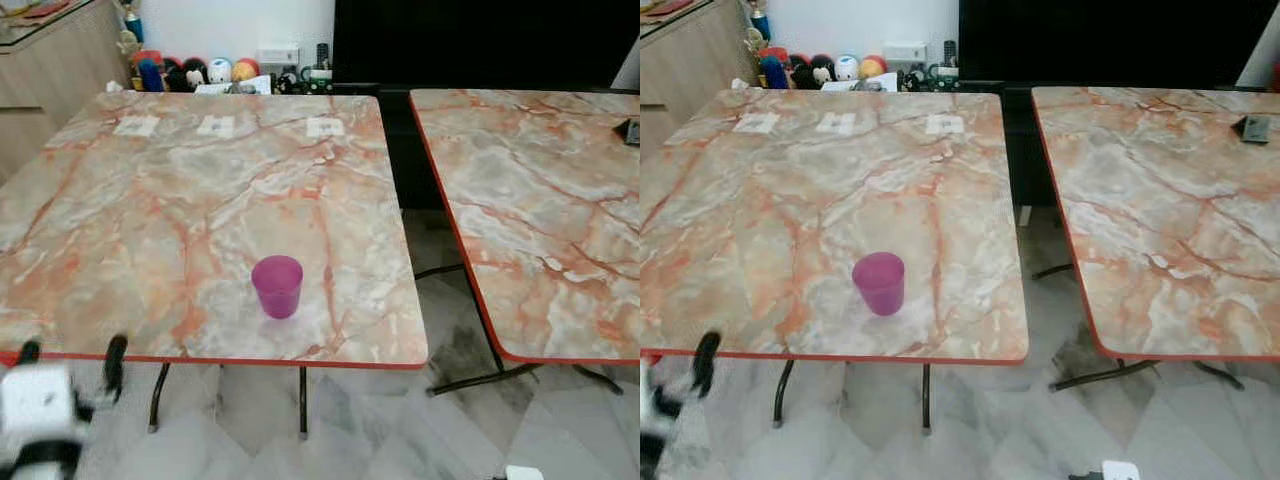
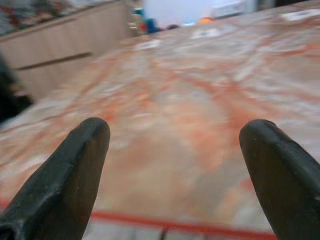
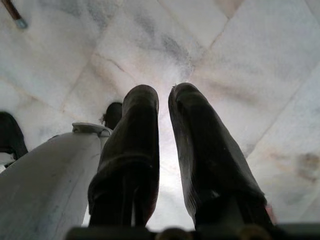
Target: Setting the table
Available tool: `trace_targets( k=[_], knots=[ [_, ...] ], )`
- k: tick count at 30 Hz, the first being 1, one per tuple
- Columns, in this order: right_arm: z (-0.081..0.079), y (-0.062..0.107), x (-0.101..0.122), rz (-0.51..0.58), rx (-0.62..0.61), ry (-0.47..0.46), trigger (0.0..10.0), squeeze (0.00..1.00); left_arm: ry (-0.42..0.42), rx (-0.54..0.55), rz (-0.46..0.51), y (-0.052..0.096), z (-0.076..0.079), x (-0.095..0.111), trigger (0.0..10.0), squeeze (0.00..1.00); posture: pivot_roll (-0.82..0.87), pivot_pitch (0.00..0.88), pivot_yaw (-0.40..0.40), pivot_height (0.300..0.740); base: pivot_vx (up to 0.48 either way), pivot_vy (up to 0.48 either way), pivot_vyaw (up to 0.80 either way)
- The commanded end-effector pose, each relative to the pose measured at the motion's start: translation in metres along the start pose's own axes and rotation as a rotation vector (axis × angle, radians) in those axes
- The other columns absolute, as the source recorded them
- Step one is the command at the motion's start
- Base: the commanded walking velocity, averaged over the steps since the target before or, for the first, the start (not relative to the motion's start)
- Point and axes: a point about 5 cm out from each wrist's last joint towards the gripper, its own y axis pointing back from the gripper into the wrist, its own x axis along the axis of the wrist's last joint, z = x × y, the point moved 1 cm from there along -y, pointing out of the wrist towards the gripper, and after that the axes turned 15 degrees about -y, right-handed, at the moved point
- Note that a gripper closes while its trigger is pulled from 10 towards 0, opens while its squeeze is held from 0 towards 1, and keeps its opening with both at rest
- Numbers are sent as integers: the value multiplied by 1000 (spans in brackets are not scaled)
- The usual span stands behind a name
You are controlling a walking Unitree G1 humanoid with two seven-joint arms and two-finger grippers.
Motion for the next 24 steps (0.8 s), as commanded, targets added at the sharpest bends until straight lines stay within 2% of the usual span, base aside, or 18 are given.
trace_targets(
  k=[1, 4, 14, 22, 24],
  knots=[
    [7, 3, -8, -22, -19, -17, 10000, 0, 21, -33, -18, -3, 8, -5, 10000, 0, 96, 107, -26, 740, 0, 0, -775],
    [8, 3, -8, -21, -23, -15, 10000, 0, 43, -26, -11, -11, 11, -3, 10000, 0, 95, 109, -27, 740, 0, 0, -771],
    [8, 3, -8, -28, -20, -1, 10000, 0, 66, -5, -27, -7, 9, -8, 10000, 0, 105, 115, -32, 740, 0, 0, -767],
    [8, 3, -7, -28, -11, 11, 10000, 0, 63, 59, -30, -9, -2, -13, 10000, 0, 107, 117, -33, 740, 0, 0, -730],
    [7, 3, -7, -24, -8, 8, 10000, 0, 46, 102, -32, -8, -9, -15, 10000, 0, 107, 117, -33, 740, 0, 0, -203]
  ],
)
